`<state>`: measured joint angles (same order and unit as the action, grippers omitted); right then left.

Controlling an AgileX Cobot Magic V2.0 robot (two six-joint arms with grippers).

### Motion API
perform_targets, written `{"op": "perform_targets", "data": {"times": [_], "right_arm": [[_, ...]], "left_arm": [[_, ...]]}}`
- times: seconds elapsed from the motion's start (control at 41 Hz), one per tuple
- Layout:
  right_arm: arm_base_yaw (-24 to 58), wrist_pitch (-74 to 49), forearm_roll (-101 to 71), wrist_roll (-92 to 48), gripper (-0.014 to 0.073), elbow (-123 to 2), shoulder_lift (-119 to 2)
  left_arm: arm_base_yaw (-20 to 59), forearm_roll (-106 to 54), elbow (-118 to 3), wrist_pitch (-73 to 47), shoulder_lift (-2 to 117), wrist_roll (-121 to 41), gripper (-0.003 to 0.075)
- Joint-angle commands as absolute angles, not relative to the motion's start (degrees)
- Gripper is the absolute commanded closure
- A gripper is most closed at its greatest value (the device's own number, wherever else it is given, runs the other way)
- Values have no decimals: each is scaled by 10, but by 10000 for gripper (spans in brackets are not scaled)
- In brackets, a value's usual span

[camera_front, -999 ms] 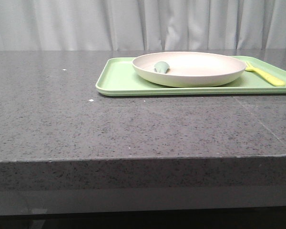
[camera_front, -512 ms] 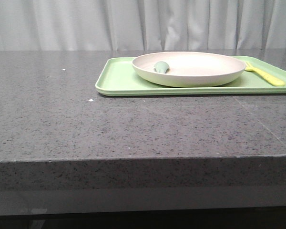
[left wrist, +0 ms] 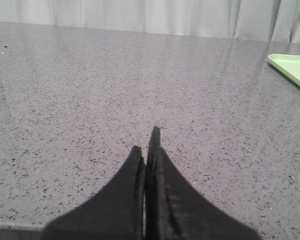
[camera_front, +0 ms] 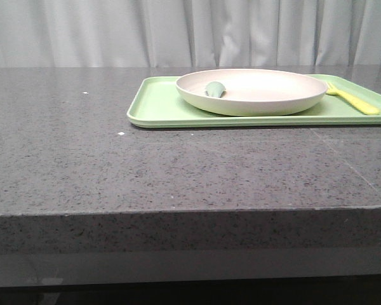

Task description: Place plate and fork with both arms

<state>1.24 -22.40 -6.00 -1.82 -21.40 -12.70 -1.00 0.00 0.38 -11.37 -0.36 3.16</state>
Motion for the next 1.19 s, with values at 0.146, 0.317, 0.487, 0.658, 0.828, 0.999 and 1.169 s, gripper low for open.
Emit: {"op": "perform_targets", "data": {"times": [0.146, 0.317, 0.487, 0.658, 0.828, 0.999, 1.169], "right_arm": [[22, -172, -44, -23, 655, -225, -131], [32, -108, -25, -23, 655, -158, -107], [32, -41, -46, -23, 655, -55, -63], [31, -36, -70, -23, 655, 9, -10], [31, -79, -74, -23, 655, 14, 17], [31, -81, -74, -23, 655, 14, 17], [31, -81, -74, -23, 655, 13, 17]], "left_arm": [[-11, 0, 5, -64, -15, 30, 738], [-11, 0, 5, -64, -15, 30, 738], [-11, 0, 5, -64, -15, 30, 738], [-11, 0, 5, -64, -15, 30, 738], [-11, 0, 5, -64, -15, 30, 738], [-11, 0, 5, -64, -15, 30, 738], [-11, 0, 5, -64, -15, 30, 738]]}}
